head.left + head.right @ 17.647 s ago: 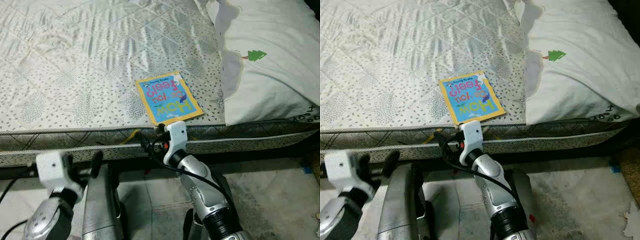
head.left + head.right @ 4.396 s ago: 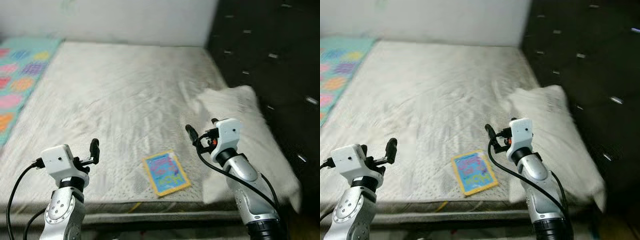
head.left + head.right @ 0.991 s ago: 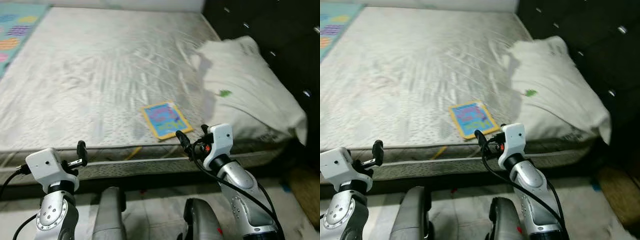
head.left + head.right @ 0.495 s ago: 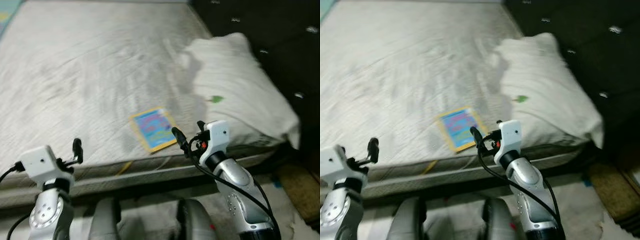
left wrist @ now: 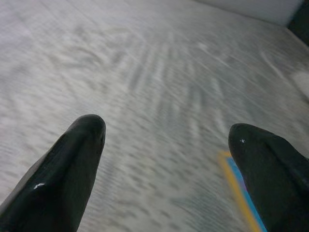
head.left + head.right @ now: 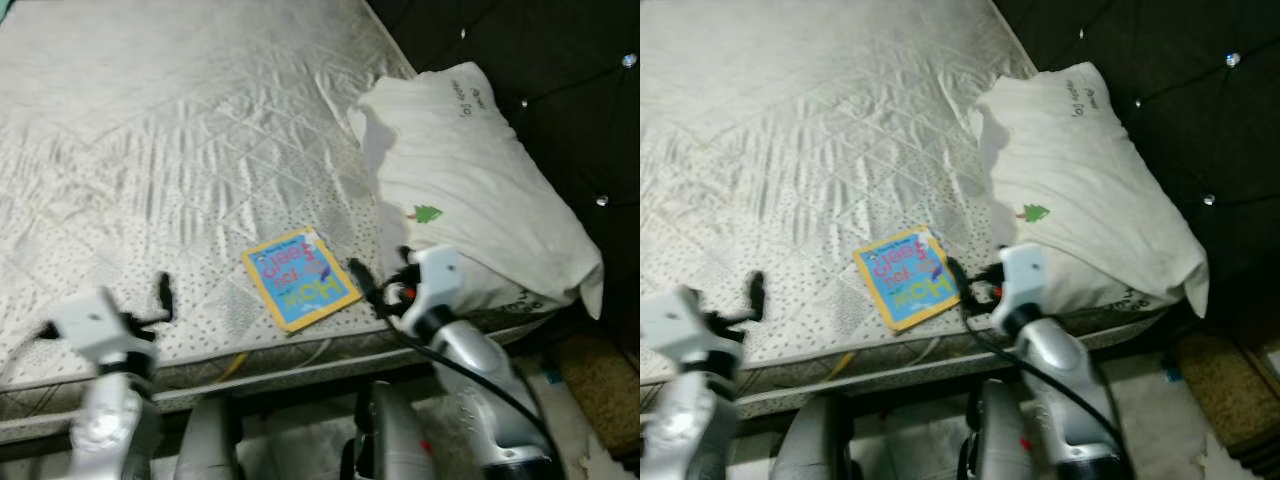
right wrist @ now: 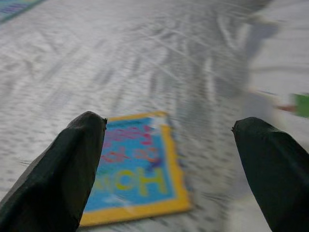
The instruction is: Clean up the room
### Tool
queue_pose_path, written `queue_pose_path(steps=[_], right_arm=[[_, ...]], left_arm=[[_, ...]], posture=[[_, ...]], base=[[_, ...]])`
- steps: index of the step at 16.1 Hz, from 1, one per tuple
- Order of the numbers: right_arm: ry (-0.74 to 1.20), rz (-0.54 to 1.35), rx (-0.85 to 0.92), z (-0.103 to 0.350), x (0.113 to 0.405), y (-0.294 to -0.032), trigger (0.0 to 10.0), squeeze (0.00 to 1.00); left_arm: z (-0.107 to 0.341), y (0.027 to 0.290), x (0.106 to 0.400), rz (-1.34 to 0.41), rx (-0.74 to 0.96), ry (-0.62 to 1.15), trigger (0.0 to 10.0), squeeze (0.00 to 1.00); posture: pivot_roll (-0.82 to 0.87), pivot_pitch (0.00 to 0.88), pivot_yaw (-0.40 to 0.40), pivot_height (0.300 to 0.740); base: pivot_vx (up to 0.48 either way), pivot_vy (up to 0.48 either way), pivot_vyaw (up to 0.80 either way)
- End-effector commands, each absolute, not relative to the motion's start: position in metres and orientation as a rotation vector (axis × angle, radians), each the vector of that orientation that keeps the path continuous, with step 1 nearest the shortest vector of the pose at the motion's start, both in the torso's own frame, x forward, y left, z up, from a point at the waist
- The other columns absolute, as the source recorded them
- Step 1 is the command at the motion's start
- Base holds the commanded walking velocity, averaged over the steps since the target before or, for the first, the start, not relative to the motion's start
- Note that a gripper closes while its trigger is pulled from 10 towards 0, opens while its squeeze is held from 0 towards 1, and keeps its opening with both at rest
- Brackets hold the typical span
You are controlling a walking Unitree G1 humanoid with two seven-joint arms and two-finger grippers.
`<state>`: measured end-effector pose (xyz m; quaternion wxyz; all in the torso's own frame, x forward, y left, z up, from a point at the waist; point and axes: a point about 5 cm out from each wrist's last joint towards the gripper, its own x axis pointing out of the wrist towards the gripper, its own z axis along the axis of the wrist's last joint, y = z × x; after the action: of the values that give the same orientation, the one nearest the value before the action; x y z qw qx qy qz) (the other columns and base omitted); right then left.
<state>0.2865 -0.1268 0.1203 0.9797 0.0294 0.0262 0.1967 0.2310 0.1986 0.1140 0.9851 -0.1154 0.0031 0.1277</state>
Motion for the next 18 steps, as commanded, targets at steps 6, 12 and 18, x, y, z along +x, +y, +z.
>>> queue_pose_path(steps=[6,12,18], right_arm=[[0.057,0.448,0.078,0.118,0.281,-0.12,10.0,0.0],[0.061,0.474,-0.005,0.118,0.286,-0.118,10.0,0.0],[0.056,0.458,0.046,0.118,0.29,-0.114,10.0,0.0]], left_arm=[[0.112,0.208,0.226,0.307,-0.213,0.021,10.0,0.0],[0.112,0.209,0.227,0.321,-0.204,0.019,10.0,0.0],[0.113,0.21,0.228,0.317,-0.207,0.017,10.0,0.0]], posture=[[-0.04,0.17,-0.068,0.541],[-0.04,0.166,-0.067,0.521],[-0.04,0.167,-0.066,0.521]], base=[[0.0,0.0,0.0],[0.0,0.0,0.27],[0.0,0.0,0.67]])
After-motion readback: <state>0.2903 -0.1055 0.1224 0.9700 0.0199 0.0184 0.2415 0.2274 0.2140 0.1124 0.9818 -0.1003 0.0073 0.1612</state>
